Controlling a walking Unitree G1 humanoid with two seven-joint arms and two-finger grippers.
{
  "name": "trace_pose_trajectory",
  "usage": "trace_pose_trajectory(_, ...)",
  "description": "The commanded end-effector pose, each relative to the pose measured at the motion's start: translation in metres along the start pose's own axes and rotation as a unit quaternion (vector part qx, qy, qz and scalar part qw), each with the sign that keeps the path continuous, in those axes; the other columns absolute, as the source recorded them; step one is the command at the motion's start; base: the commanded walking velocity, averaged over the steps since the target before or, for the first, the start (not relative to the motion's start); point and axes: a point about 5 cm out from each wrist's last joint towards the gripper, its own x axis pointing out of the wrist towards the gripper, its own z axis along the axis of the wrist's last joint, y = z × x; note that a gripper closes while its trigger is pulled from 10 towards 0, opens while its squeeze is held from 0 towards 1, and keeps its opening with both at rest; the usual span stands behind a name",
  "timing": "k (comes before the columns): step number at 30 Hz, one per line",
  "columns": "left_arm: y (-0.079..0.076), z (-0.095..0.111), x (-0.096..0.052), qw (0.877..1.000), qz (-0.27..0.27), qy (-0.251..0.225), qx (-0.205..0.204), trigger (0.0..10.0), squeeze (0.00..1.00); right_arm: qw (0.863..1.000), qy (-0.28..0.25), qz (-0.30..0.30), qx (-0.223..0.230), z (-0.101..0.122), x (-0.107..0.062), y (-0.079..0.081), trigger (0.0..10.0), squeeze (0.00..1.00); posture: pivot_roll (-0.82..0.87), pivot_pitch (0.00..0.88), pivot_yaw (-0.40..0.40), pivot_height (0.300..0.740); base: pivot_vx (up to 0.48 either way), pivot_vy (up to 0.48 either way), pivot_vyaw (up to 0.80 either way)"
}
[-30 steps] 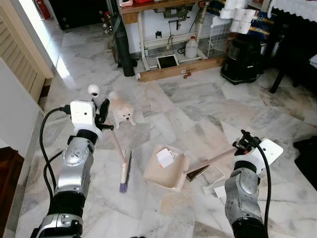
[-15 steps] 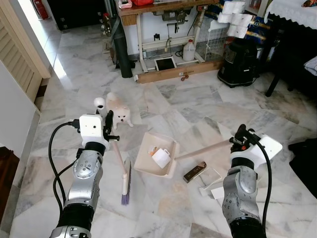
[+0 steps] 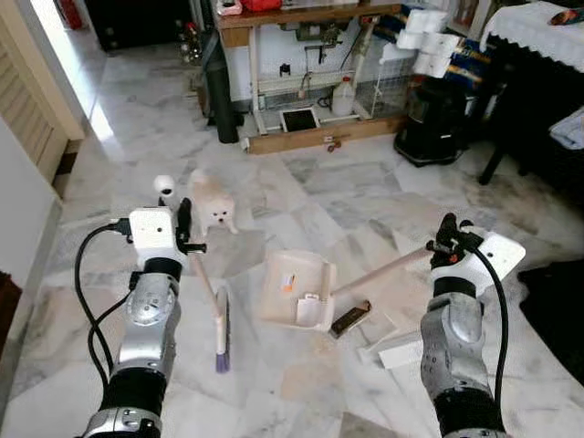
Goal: Sweep floor
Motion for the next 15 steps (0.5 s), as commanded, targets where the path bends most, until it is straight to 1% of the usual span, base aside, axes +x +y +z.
trace_pose_trajectory(1, 0.004, 0.014, 0.007, 0.999, 0.01, -0.039, 0.005, 10.0, 0.0, 0.999, -0.03, 0.026, -0.001, 0.015, 0.008, 0.011, 10.0, 0.0, -0.03, 0.0, -0.004, 0.74, 0.0, 0.0, 0.0)
trace_pose_trajectory(5, -0.003, 0.015, 0.008, 0.999, 0.0, -0.044, 0.001, 10.0, 0.0, 0.999, -0.024, 0.024, -0.004, 0.014, 0.013, 0.011, 10.0, 0.0, -0.03, 0.0, 0.006, 0.74, 0.0, 0.0, 0.0)
trace_pose_trajectory(11, -0.006, 0.016, 0.01, 0.999, -0.006, -0.045, 0.004, 10.0, 0.0, 1.0, -0.022, 0.021, -0.003, 0.012, 0.013, 0.015, 10.0, 0.0, -0.02, 0.0, 0.018, 0.74, 0.0, 0.0, 0.0)
trace_pose_trajectory(15, -0.007, 0.017, 0.013, 0.999, -0.016, -0.047, 0.011, 10.0, 0.0, 1.0, -0.017, 0.022, -0.01, 0.009, 0.012, 0.016, 10.0, 0.0, -0.03, 0.0, 0.024, 0.74, 0.0, 0.0, 0.0)
